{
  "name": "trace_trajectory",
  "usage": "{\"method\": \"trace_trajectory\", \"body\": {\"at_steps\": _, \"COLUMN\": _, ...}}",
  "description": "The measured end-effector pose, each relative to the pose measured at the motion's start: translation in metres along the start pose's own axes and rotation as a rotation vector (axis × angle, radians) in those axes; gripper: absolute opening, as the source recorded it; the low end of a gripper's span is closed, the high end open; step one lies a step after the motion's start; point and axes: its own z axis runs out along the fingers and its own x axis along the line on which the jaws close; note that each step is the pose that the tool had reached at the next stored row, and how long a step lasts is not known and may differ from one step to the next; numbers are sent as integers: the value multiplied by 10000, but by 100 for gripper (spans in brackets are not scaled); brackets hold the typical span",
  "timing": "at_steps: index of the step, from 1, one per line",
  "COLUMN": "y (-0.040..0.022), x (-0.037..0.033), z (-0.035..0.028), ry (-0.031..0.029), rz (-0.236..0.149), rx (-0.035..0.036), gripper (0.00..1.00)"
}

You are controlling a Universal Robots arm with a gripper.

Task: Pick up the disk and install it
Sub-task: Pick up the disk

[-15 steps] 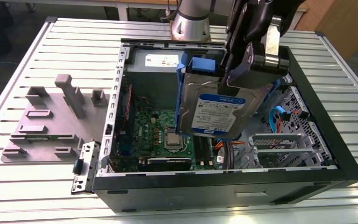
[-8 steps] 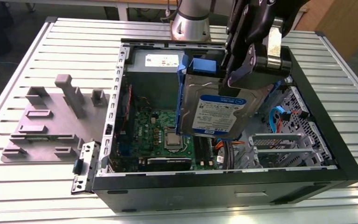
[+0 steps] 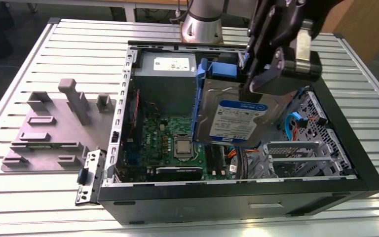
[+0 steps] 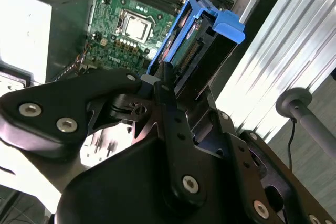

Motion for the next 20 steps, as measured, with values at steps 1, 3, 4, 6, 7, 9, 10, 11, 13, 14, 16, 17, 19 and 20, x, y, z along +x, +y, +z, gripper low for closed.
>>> {"method": "trace_trajectory", "body": {"at_steps": 1, "y": -32, "x": -5, "z": -1, "ry": 0, "rz": 0, "rx": -1, "gripper": 35}}
{"method": "trace_trajectory", "body": {"at_steps": 3, "y": -99, "x": -15, "z": -3, "ry": 1, "rz": 0, "rx": -2, "gripper": 35}}
{"method": "trace_trajectory", "body": {"at_steps": 4, "y": -126, "x": -19, "z": -4, "ry": 1, "rz": -1, "rx": -2, "gripper": 35}}
{"method": "trace_trajectory", "body": {"at_steps": 6, "y": -179, "x": -27, "z": -6, "ry": 1, "rz": 0, "rx": -2, "gripper": 35}}
{"method": "trace_trajectory", "body": {"at_steps": 7, "y": -204, "x": -30, "z": -7, "ry": 1, "rz": 0, "rx": -2, "gripper": 35}}
{"method": "trace_trajectory", "body": {"at_steps": 9, "y": -261, "x": -39, "z": -8, "ry": 0, "rz": 0, "rx": -3, "gripper": 35}}
{"method": "trace_trajectory", "body": {"at_steps": 10, "y": -294, "x": -44, "z": -10, "ry": 1, "rz": 0, "rx": -3, "gripper": 35}}
{"method": "trace_trajectory", "body": {"at_steps": 11, "y": -330, "x": -50, "z": -11, "ry": 2, "rz": 0, "rx": -3, "gripper": 35}}
{"method": "trace_trajectory", "body": {"at_steps": 13, "y": -404, "x": -60, "z": -13, "ry": 1, "rz": 1, "rx": -4, "gripper": 35}}
{"method": "trace_trajectory", "body": {"at_steps": 14, "y": -442, "x": -66, "z": -13, "ry": 0, "rz": 0, "rx": -4, "gripper": 35}}
{"method": "trace_trajectory", "body": {"at_steps": 16, "y": -521, "x": -78, "z": -14, "ry": 0, "rz": 0, "rx": -4, "gripper": 35}}
{"method": "trace_trajectory", "body": {"at_steps": 17, "y": -566, "x": -84, "z": -14, "ry": 1, "rz": -1, "rx": -4, "gripper": 35}}
{"method": "trace_trajectory", "body": {"at_steps": 19, "y": -650, "x": -97, "z": -15, "ry": 1, "rz": -2, "rx": -4, "gripper": 35}}
{"method": "trace_trajectory", "body": {"at_steps": 20, "y": -693, "x": -103, "z": -15, "ry": 2, "rz": -4, "rx": -4, "gripper": 35}}
